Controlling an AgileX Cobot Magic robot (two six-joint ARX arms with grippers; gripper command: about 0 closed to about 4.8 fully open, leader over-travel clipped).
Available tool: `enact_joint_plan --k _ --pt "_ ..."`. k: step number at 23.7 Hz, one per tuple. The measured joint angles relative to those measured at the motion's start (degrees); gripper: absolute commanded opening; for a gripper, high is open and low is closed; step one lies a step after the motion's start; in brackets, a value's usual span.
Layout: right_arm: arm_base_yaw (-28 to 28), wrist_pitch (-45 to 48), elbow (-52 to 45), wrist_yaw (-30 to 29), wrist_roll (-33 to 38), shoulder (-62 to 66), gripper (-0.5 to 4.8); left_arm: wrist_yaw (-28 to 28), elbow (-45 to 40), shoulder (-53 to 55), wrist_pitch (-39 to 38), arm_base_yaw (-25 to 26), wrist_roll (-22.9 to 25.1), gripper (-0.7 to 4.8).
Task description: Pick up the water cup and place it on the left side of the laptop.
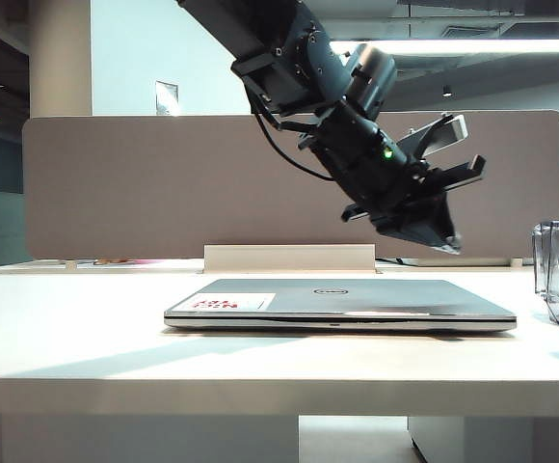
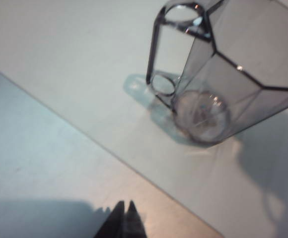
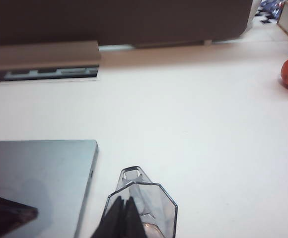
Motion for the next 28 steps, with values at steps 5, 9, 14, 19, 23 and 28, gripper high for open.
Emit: enact_joint_plan --k 5,9,14,19,23,28 --pt "-0.1 -8.6 10.9 -0.1 -2.3 9.6 0.01 -0.1 0.0 -0.9 -2.6 1.3 0.0 -0.06" --pt "-0.9 -13.0 16.4 -0.2 -2.4 14.1 0.01 -0.1 0.0 -1.3 -4.6 1.6 0.0 -0.06" --pt "-4.3 -22.3 23.7 -0.4 -2.4 21.6 0.78 0.0 0.0 -2.0 -6.7 2.4 0.0 -0.06" --pt "-5.3 -25.3 25.5 -0.4 -2.3 25.2 0.93 0.0 0.0 -2.4 -7.5 2.4 0.2 -0.06" --pt "-5.5 -26.0 25.8 -0.7 -2.2 28.3 0.96 0.0 0.0 -3.1 -8.4 2.3 1.1 -0.06" --pt "-5.6 -29.4 26.1 -3.4 0.2 32.2 1.33 0.0 0.0 -3.2 -10.2 2.4 1.3 -0.06"
